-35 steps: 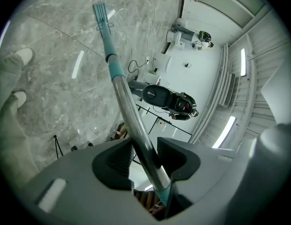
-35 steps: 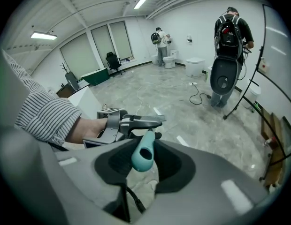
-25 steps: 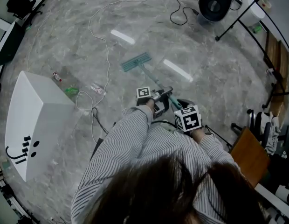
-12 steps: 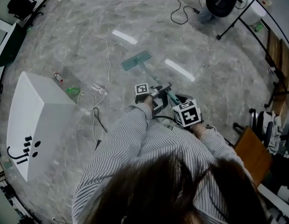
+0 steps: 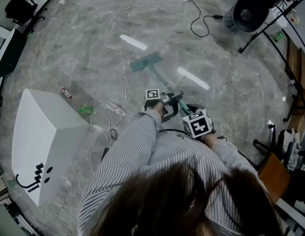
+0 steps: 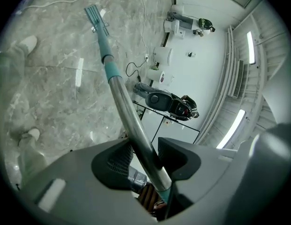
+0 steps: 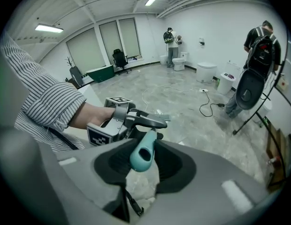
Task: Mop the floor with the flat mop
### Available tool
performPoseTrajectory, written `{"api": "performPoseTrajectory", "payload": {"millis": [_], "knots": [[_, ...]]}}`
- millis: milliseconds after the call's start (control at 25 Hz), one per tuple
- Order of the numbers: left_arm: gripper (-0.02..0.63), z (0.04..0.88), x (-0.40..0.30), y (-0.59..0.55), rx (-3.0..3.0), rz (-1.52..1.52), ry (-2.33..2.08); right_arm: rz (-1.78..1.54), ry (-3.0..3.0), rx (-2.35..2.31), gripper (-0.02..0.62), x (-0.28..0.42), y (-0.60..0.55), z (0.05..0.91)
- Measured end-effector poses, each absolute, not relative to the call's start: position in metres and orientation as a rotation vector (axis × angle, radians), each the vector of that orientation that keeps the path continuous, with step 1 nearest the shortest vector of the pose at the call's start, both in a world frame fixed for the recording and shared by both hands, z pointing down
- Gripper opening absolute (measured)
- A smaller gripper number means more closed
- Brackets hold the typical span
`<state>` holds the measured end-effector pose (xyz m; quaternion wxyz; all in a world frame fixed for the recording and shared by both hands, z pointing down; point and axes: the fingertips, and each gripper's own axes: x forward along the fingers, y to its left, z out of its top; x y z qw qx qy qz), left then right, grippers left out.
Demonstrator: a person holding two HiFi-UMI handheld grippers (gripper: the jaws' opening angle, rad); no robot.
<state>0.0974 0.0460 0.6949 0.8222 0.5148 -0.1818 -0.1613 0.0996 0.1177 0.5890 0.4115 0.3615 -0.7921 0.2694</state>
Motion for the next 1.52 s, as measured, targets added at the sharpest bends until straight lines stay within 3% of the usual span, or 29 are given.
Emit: {"api": "performPoseTrajectory", "payload": {"millis": [400, 1080, 1520], "knots": [[0.170, 0.688, -0.046, -0.092, 1.080, -0.240, -0.347, 0.806, -1.972, 1.044, 0.117, -0.051, -0.024, 0.580], [0.161, 0.710, -0.174, -0.347, 1.053, -0.370, -0.453, 0.777, -1.984, 0.907, 0.130, -0.178, -0.271, 0.609], [0.166, 0.705, -0.216, -0.464, 1.065, -0.417, -0.479, 0.747, -1.998, 0.874, 0.130, -0.216, -0.388, 0.603]]}}
